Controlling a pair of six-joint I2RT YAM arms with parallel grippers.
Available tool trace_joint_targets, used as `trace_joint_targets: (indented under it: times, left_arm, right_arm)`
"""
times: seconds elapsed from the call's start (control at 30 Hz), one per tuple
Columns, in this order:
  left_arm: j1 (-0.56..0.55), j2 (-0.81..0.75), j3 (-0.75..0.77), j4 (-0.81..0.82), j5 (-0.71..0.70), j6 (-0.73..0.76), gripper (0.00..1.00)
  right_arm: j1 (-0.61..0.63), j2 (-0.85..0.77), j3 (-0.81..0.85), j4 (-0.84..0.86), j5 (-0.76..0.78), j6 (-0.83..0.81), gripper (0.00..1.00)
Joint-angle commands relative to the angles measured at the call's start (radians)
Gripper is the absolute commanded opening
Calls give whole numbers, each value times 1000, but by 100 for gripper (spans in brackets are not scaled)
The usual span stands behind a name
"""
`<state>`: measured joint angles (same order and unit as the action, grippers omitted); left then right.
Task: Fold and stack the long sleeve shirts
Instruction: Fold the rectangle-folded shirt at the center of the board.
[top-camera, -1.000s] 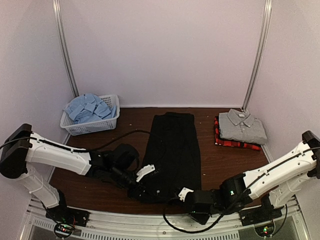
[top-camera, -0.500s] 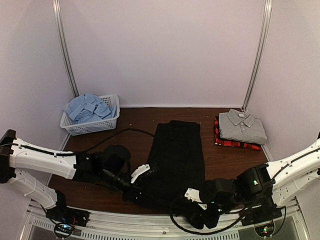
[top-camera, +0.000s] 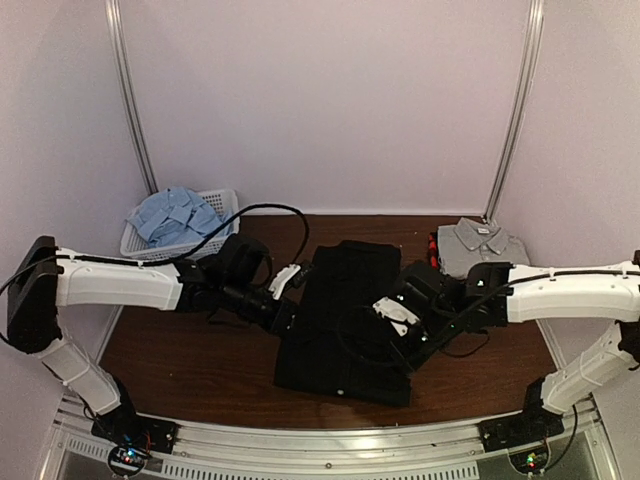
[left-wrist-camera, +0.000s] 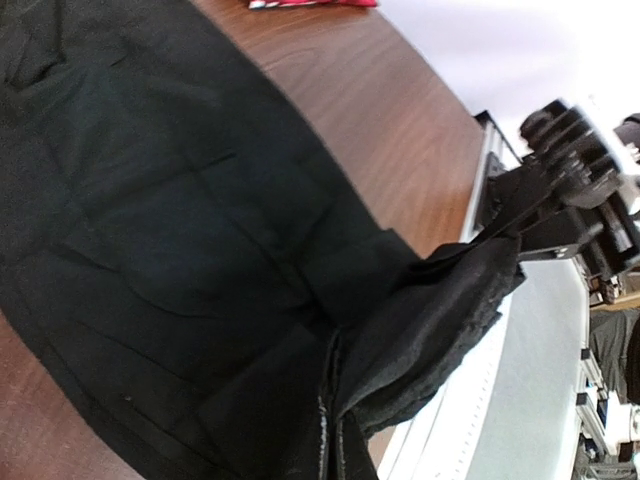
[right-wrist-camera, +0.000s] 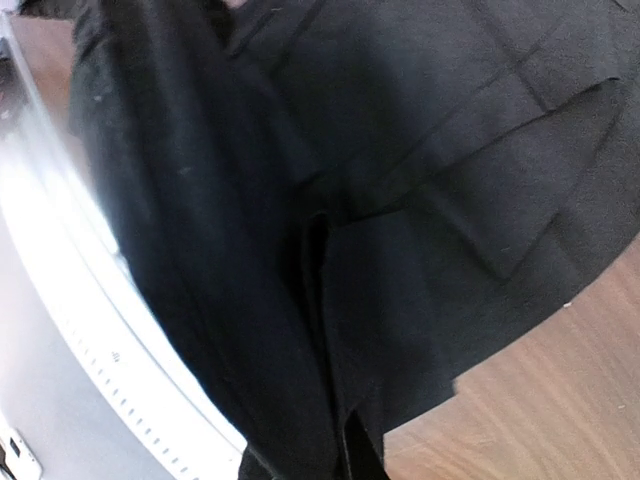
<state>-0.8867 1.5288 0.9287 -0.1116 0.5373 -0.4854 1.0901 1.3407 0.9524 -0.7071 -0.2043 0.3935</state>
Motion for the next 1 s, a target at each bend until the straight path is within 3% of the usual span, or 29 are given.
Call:
trace_joint_targets:
  times: [0.0,0.33,0.57,0.67,0.73,0.9,0.97]
  left_arm:
    - [60,61,54,-13,-8,32,0]
    - [143,233,189,-19,49,81,0]
    - [166,385,317,-47,77,118,0]
    - [166,433,370,-92,52,135,0]
    - [166,449,386,-103,27,137,0]
    - [166,475,440,-159,-47,151,22]
    - [166,469,453,-172,-90,152,33]
  right_arm:
    - [-89,96,83,-94,-11,-118,6]
    - [-261,270,190,-113,-27,-223,3]
    - [-329,348,208,-111,-32,-260,7]
    - [-346,376,216,-106,-12,-251,12]
    - [-355,390,220,-96,3,-241,20]
    - [-369,387,234,-81,63,-210,43]
    - [-374,371,244,-80,86,-197,46]
